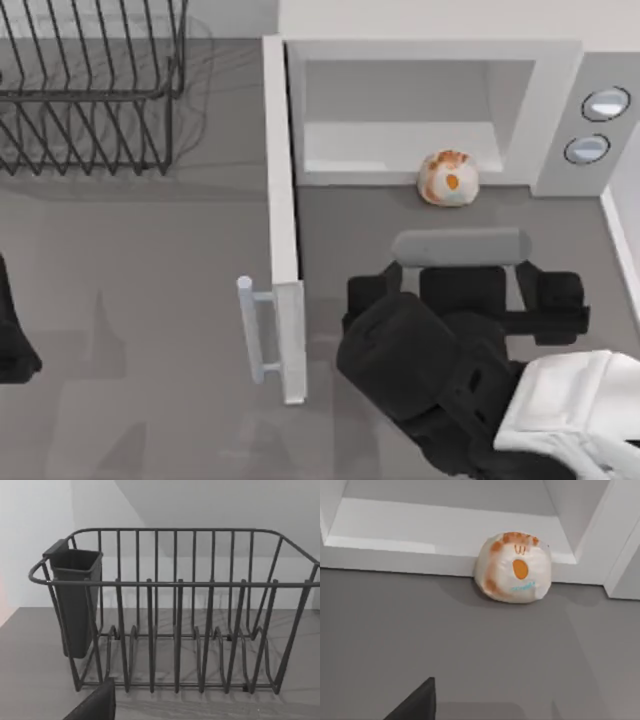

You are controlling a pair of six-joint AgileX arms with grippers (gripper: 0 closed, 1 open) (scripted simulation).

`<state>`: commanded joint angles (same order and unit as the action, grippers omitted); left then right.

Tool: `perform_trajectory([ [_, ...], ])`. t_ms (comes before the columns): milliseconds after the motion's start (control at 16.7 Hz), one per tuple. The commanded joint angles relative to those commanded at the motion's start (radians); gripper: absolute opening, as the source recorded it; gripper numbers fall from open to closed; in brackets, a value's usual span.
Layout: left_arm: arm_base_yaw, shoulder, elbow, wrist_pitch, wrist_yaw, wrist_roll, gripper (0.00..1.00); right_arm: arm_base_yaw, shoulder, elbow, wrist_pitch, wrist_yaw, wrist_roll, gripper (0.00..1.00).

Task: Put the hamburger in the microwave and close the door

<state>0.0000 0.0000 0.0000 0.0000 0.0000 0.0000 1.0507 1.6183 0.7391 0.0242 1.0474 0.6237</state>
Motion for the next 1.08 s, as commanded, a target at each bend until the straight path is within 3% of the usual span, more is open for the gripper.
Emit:
perform_trajectory([
  [480, 0.000, 0.000, 0.000, 0.000, 0.000, 0.000, 1.00, 0.002, -0.050, 0.010, -0.136, -0.021, 0.000, 1.00],
  [1080, 0.000, 0.000, 0.000, 0.000, 0.000, 0.000, 1.00, -0.011, -0.075, -0.005, -0.146, -0.046, -0.014, 1.00],
])
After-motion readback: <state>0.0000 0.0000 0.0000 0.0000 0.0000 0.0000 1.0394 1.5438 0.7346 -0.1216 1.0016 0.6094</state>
